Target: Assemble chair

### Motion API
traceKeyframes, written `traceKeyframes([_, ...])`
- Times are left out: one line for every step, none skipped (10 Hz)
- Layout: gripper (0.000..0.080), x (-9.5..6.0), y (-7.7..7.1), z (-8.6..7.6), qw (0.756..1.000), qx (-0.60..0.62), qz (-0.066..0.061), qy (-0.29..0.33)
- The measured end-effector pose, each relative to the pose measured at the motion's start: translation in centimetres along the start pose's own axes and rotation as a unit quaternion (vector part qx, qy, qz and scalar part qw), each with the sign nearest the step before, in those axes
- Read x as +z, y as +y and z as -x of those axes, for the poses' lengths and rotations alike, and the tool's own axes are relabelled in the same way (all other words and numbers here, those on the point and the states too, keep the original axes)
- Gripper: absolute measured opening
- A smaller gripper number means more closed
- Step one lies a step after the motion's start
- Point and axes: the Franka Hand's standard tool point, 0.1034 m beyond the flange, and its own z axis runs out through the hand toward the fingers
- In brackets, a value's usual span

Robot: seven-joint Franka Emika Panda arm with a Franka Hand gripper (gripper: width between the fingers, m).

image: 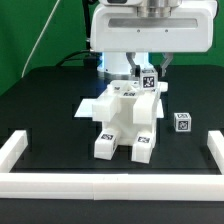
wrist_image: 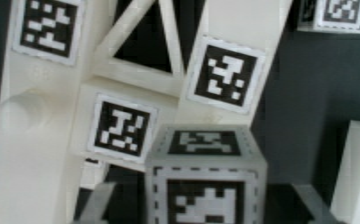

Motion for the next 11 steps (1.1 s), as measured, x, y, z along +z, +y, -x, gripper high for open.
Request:
traceKeyframes([0.0284, 0.18, 0.02, -0.02, 1.000, 0.000, 0.001, 0.000])
traceKeyframes([0.0284, 0.42, 0.00, -0.08, 1.000, -0.001, 0.003, 0.001])
traceKeyframes([0.0284, 0.51, 0.01, -0.25, 1.000, -0.001, 0.004, 0.002])
traceKeyframes([0.0284, 0.51, 0.03, -0.42, 1.000, -0.001, 0.005, 0.003])
traceKeyframes([0.0284, 0.51, 0.09, -0.67, 1.000, -0.001, 0.006, 0.004])
traceKeyframes([0.0284, 0.49, 0.11, -0.77, 1.000, -0.001, 0.007, 0.005])
traceKeyframes([0.0284, 0.49, 0.11, -0.78, 1.000, -0.001, 0.007, 0.006])
traceKeyframes([0.0284, 0.48, 0.11, -0.79, 1.000, -0.001, 0.007, 0.006])
traceKeyframes([0.0284, 0.48, 0.11, -0.79, 1.000, -0.001, 0.007, 0.006])
traceKeyframes([0.0393, 0.49, 0.11, -0.78, 1.000, -0.001, 0.007, 0.005])
traceKeyframes([0.0393, 0.50, 0.11, -0.77, 1.000, -0.001, 0.007, 0.005])
